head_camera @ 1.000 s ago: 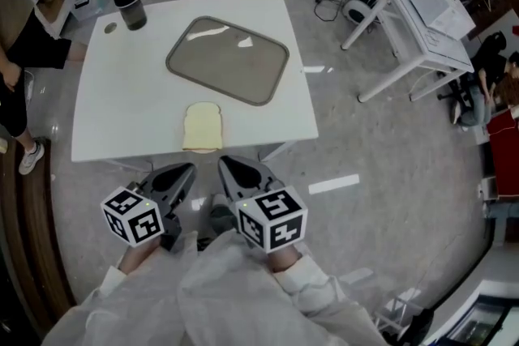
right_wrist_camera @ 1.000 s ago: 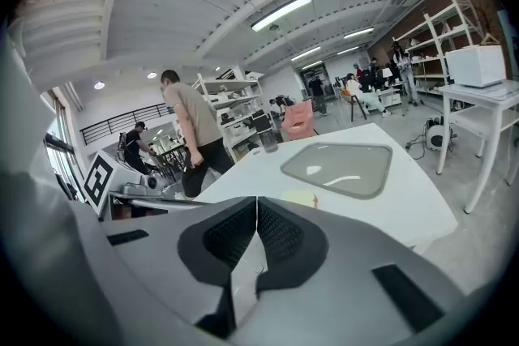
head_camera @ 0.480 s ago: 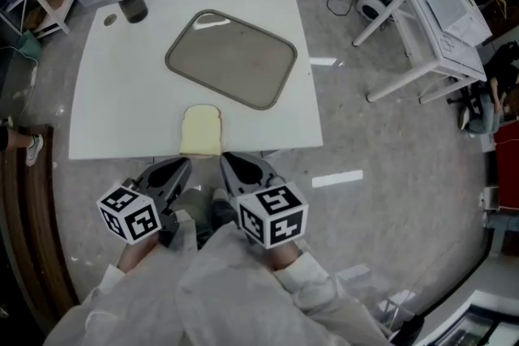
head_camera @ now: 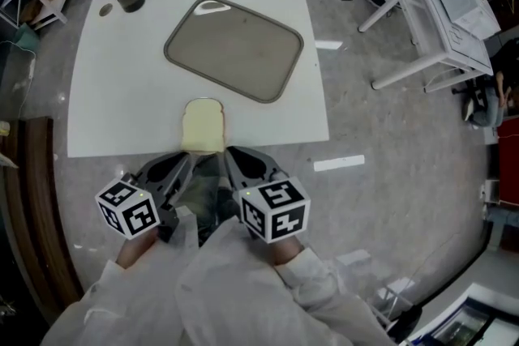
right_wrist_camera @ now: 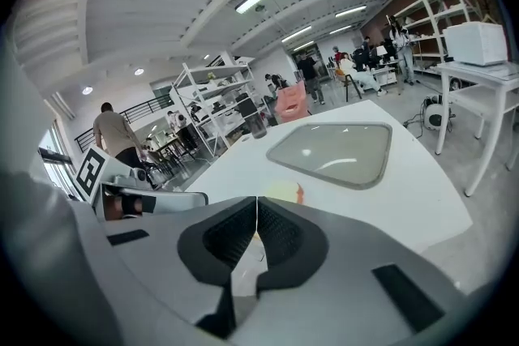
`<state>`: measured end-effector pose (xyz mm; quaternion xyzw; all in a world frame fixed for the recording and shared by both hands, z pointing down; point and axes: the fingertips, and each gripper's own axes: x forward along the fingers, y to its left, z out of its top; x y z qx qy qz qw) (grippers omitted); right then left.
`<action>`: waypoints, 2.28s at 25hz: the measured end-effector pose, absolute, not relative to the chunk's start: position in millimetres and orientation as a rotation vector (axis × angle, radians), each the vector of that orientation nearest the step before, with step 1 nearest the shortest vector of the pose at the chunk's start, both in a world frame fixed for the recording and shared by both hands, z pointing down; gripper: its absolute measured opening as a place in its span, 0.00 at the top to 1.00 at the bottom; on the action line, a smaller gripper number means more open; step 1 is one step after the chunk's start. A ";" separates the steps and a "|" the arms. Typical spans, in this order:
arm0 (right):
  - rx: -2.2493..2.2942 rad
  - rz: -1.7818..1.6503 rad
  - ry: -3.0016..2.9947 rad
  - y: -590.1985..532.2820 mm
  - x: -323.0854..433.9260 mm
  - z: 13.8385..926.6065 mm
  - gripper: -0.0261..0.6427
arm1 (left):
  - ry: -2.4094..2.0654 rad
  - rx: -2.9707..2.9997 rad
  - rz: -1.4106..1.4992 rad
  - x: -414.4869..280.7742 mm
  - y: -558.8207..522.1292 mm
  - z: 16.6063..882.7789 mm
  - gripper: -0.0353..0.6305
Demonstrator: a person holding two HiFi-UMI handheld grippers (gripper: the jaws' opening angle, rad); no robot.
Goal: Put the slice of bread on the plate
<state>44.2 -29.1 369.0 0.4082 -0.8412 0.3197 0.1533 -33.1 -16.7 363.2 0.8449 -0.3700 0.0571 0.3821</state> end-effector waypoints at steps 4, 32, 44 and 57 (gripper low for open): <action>1.193 0.923 -2.393 -36.3 44.9 376.9 0.94 | -0.927 2.139 0.178 -35.8 -25.7 375.8 0.93; 1.261 1.036 -2.228 -75.6 42.4 433.3 0.94 | -1.023 2.008 0.293 -80.2 -74.1 435.0 0.93; 1.234 1.087 -2.176 -84.3 38.9 455.5 0.94 | -1.029 1.943 0.361 -90.6 -85.0 460.7 0.92; 1.290 1.106 -2.113 -95.7 51.9 470.8 0.93 | -0.984 1.896 0.431 -85.6 -91.5 482.1 0.83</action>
